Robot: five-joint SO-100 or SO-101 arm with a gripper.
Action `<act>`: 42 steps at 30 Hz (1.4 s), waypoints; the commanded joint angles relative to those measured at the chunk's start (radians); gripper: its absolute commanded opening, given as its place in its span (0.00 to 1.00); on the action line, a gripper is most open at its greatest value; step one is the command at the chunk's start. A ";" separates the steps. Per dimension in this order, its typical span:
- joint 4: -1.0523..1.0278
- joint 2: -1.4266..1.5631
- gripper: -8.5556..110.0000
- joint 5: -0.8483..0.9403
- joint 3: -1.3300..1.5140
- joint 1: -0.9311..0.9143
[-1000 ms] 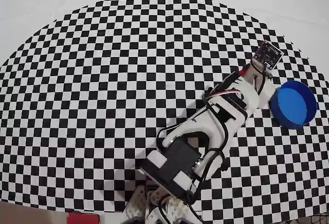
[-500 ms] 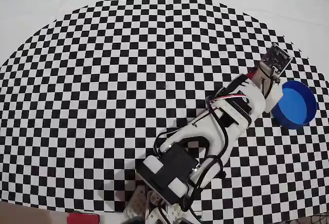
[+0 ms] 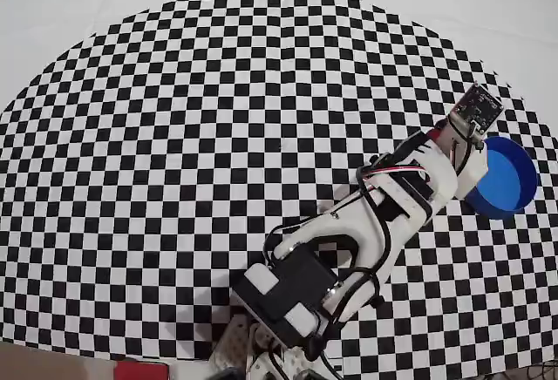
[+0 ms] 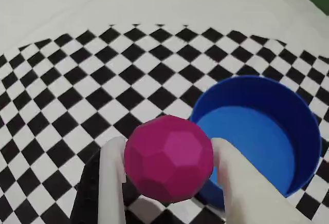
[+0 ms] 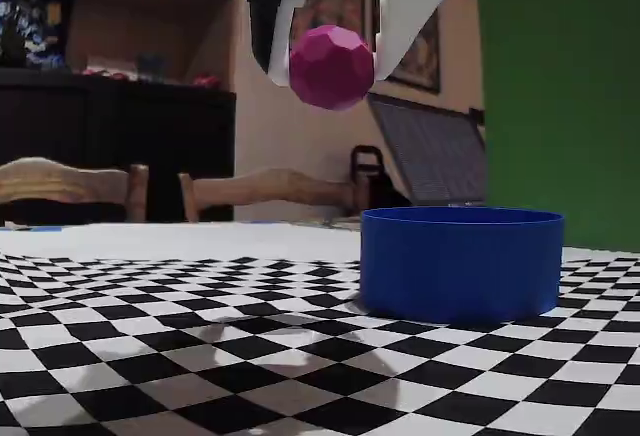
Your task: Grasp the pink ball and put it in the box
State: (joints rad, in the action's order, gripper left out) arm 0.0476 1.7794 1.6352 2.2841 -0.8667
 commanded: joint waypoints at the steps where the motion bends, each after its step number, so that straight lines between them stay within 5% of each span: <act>1: 0.003 0.054 0.07 0.008 -0.018 -0.021; 42: 0.003 -0.060 0.07 0.008 -0.086 -0.158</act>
State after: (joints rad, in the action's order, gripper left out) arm 0.0476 1.7242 1.6352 2.2503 -1.0155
